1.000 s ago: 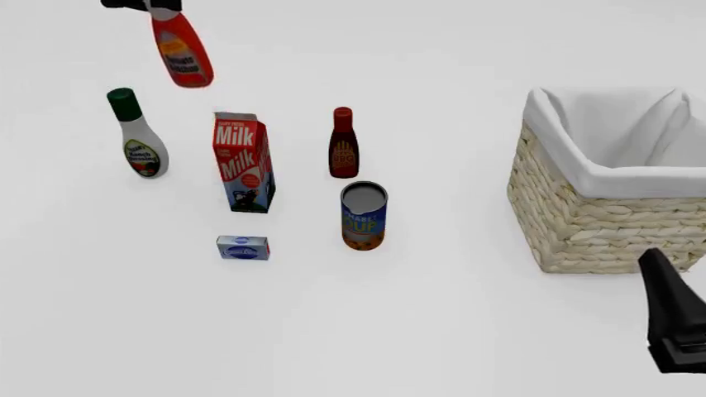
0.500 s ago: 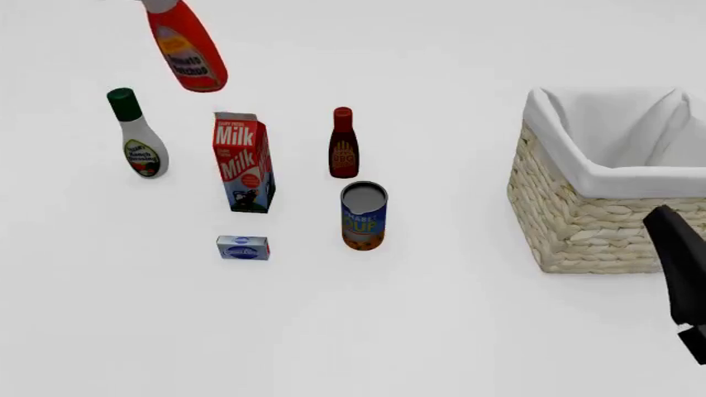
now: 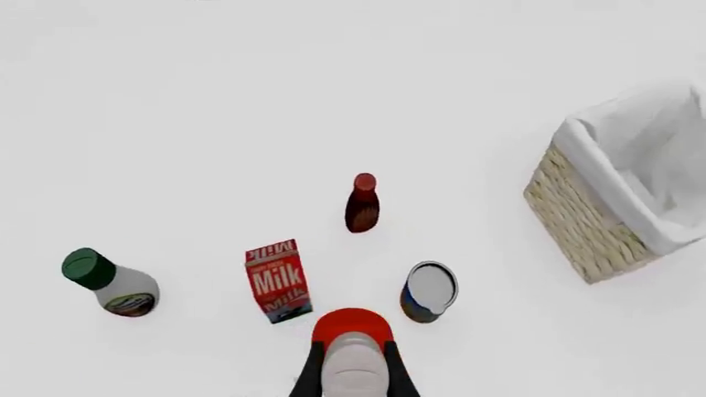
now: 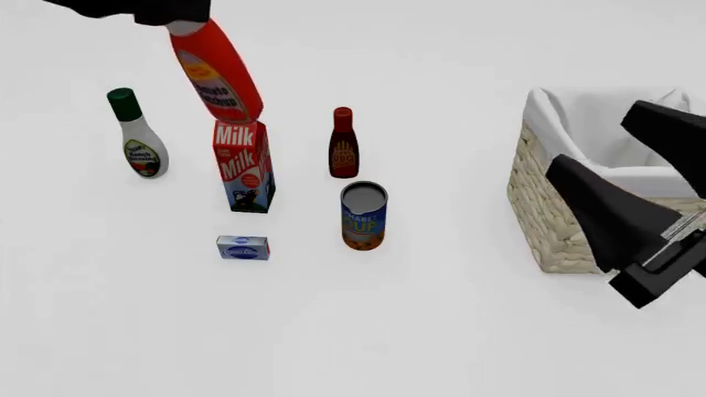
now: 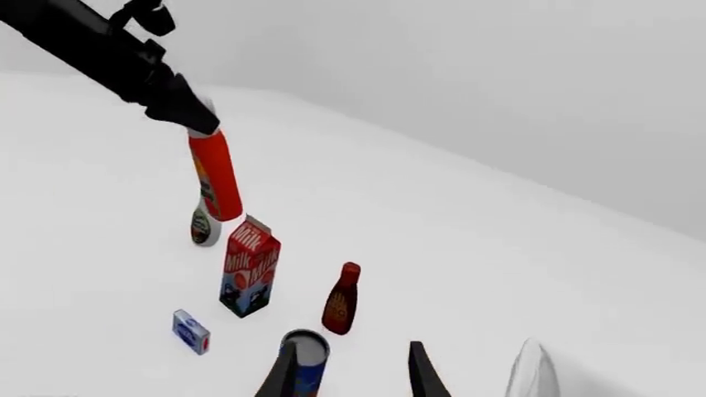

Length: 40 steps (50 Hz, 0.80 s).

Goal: Pick the ketchup and place it in the basket.

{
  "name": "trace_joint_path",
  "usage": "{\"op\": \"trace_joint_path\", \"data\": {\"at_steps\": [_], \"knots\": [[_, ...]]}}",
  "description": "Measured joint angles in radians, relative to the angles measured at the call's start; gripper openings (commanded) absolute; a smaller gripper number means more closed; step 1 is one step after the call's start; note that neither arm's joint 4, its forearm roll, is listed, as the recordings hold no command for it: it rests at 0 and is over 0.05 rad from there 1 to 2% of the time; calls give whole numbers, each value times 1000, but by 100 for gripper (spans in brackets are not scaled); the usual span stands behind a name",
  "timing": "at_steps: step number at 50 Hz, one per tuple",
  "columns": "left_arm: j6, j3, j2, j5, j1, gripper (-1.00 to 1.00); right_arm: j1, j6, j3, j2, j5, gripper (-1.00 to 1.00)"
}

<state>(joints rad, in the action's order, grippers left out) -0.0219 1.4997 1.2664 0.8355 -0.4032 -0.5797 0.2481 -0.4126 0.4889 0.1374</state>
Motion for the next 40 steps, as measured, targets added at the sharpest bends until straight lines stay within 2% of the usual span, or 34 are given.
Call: {"op": "trace_joint_path", "data": {"at_steps": [12, 24, 40], "knots": [[30, -1, -5, 26, -69, -100, -82, 16, -71, 184, 70, 100], [51, 38, 9, 55, -115, -100, -140, 23, -125, 333, 132, 100], [39, 20, 12, 46, -177, -100, -223, 31, -212, 481, 152, 100]]}}
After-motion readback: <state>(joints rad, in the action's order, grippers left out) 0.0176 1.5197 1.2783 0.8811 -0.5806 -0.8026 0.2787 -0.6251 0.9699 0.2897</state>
